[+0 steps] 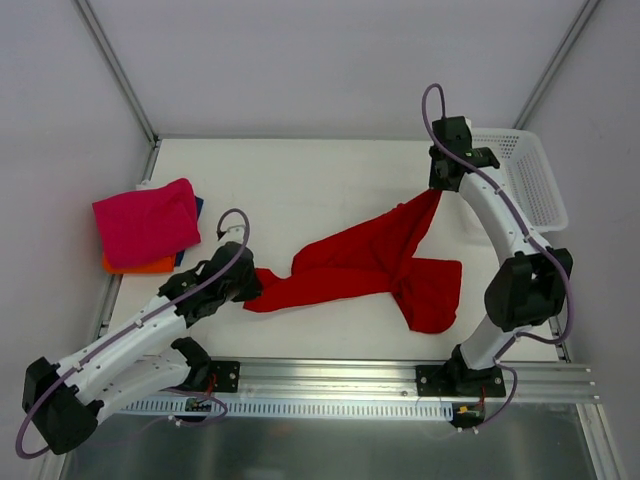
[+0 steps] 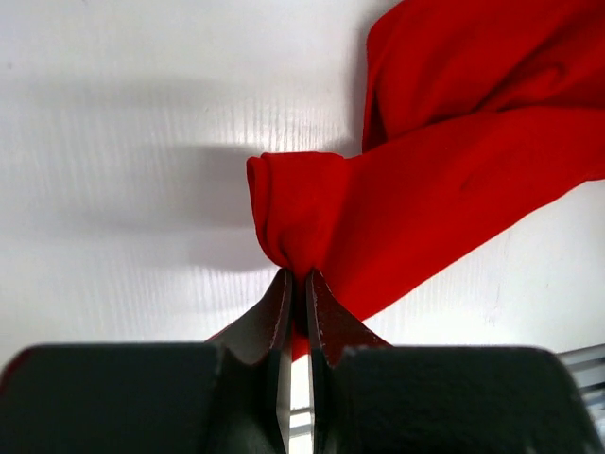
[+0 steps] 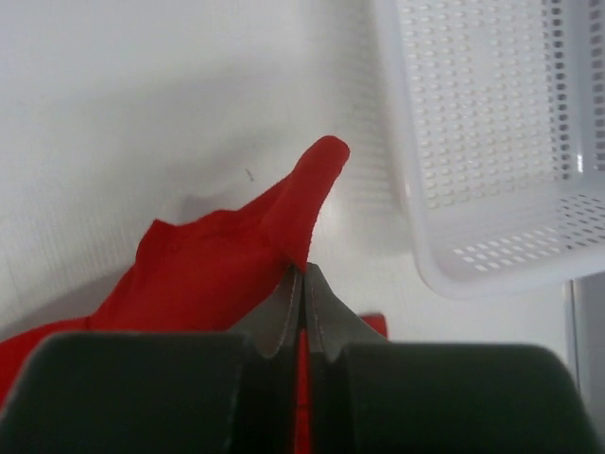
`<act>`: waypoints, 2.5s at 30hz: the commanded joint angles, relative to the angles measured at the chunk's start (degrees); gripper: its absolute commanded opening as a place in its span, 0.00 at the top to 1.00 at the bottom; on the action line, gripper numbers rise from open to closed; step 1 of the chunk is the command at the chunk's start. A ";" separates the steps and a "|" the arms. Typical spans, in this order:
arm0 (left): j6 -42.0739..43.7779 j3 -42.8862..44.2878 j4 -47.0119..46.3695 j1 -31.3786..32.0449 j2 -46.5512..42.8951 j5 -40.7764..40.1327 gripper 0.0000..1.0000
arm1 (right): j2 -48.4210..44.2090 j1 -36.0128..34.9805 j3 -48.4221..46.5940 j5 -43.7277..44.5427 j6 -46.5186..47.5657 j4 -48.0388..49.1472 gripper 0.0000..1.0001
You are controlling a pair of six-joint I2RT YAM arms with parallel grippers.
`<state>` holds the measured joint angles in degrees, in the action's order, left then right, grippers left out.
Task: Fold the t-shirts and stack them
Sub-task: Flatten the tshirt out
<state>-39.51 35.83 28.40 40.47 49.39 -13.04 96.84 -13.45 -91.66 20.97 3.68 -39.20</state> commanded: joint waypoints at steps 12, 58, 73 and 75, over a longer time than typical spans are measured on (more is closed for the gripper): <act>-8.39 -0.85 17.99 0.05 -15.71 6.09 1.00 | -11.75 5.45 1.31 10.67 1.42 -7.73 0.99; 11.65 11.45 -26.12 8.84 32.79 2.40 0.17 | -39.71 2.38 29.78 3.20 -6.32 -7.65 1.00; 11.03 7.32 -30.51 5.59 35.33 7.85 0.17 | -39.36 2.29 35.76 2.14 -7.38 -4.83 0.99; 10.94 7.32 -30.95 5.59 36.21 8.64 0.17 | -39.18 2.29 36.11 2.23 -7.46 -4.83 1.00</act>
<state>-28.88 43.51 0.03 46.11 84.36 -6.39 57.84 -10.76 -55.72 23.42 -2.87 -45.23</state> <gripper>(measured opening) 0.835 0.012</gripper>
